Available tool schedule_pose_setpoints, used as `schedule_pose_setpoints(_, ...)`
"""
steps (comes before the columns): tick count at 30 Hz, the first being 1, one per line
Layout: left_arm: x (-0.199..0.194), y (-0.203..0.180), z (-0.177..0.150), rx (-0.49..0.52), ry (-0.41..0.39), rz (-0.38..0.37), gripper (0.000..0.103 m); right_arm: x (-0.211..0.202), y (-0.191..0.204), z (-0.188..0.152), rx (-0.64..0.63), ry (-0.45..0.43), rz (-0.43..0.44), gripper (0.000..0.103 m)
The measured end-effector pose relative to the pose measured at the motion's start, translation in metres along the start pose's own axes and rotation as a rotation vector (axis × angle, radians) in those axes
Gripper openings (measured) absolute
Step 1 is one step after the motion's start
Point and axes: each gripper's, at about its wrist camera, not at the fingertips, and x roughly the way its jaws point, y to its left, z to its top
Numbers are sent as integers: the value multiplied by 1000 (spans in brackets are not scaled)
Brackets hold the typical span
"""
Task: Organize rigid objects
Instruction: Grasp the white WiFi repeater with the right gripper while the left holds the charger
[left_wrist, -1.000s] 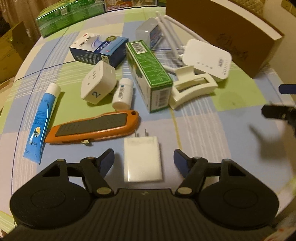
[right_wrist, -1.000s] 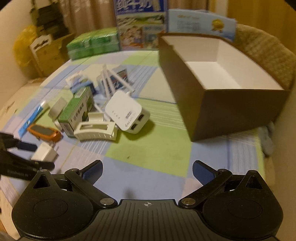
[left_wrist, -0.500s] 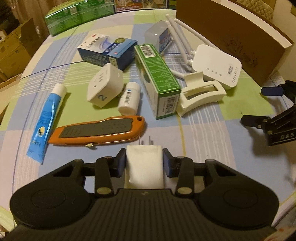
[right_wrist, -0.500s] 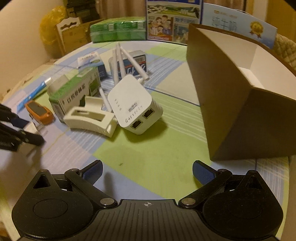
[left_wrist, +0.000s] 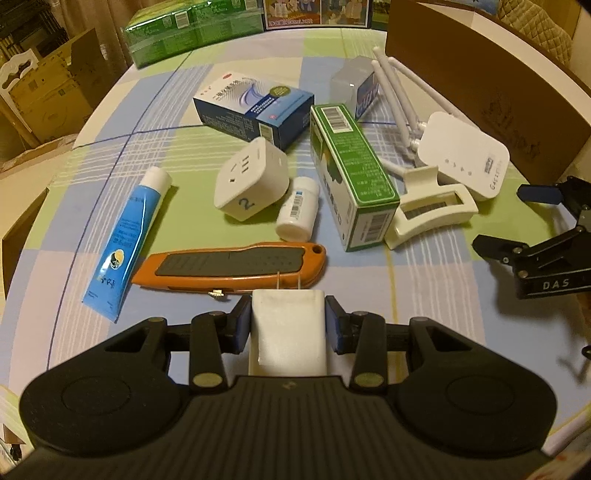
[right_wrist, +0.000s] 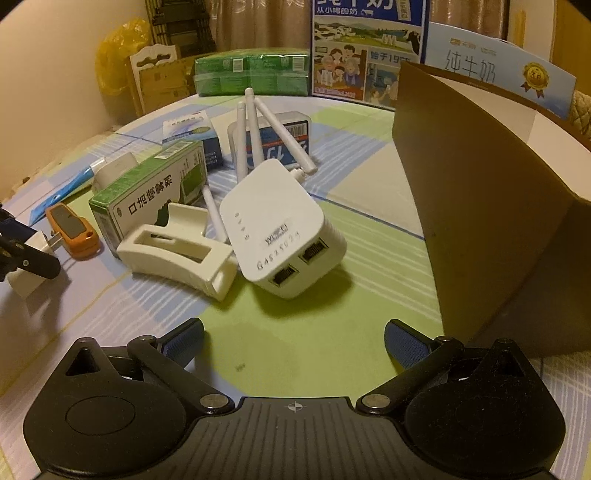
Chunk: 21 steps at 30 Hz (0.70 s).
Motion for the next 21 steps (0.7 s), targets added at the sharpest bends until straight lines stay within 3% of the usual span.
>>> schedule_pose_setpoints(4,1,-1,-2,-10,11,6,36,1,0,-5,0,-47,-1,101)
schedule_pose_setpoints(11,-5,0,-2,-36,9,16,36,0,3,0,1,-35,-32,101)
schedule_pose_setpoints(16,-12,3,1,-58,-4,21,36,-27,7,11,-104,-58,-55,100)
schedule_pose_setpoints(18,-12,3,2,-66,1,28,36,-24,9,17,-151,-58,-68,79)
schedule_pose_setpoints(21,-13,2,2,-69,0,32,36,-12,13,26,-221,-23,-99,75)
